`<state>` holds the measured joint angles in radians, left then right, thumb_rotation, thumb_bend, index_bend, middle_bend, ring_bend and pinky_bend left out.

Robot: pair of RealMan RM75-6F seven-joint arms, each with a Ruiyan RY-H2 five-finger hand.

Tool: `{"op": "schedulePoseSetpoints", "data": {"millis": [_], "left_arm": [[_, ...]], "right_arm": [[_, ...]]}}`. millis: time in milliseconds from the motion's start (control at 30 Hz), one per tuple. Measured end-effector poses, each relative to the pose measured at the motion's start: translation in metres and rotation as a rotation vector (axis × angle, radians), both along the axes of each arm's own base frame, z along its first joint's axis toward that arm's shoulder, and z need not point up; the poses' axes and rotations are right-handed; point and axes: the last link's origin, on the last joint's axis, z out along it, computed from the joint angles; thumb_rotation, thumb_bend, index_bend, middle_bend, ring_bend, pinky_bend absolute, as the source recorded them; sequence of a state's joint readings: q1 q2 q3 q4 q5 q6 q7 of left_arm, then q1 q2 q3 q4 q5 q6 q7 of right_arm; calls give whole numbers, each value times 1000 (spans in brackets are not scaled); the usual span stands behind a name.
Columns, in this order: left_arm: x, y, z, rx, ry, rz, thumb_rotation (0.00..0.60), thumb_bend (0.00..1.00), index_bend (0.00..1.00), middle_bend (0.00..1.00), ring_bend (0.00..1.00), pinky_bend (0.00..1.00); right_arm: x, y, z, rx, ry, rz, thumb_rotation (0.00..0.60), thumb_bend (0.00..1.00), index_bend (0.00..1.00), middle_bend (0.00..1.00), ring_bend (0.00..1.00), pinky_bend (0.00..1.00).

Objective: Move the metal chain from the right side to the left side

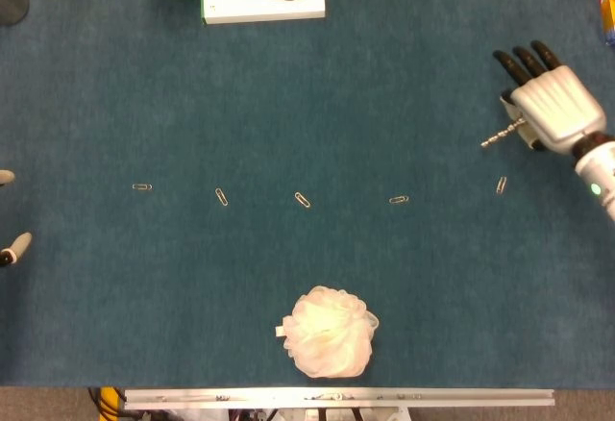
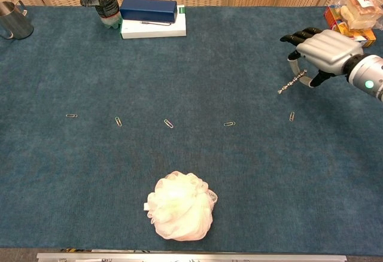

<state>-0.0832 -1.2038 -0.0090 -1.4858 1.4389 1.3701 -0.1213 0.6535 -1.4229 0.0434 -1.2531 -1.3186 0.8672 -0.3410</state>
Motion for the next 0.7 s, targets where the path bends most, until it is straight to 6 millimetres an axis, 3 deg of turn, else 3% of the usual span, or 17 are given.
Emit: {"op": "schedulePoseSetpoints", "data": {"millis": [300, 467, 700], "left_arm": [[6, -3, -1, 4, 4, -4, 600, 178, 279, 328, 274, 264], [10, -6, -2, 7, -1, -12, 600, 177, 279, 328, 274, 264], [8, -11, -1, 9, 0, 0, 600, 177, 279, 328, 274, 264]], "right_arm": [[-11, 34, 22, 5, 20, 0, 600, 345, 603, 62, 0, 36], [-19, 50, 21, 28, 35, -10, 600, 346, 602, 63, 0, 36], [-22, 59, 17, 42, 36, -16, 600, 346, 603, 63, 0, 36]]}}
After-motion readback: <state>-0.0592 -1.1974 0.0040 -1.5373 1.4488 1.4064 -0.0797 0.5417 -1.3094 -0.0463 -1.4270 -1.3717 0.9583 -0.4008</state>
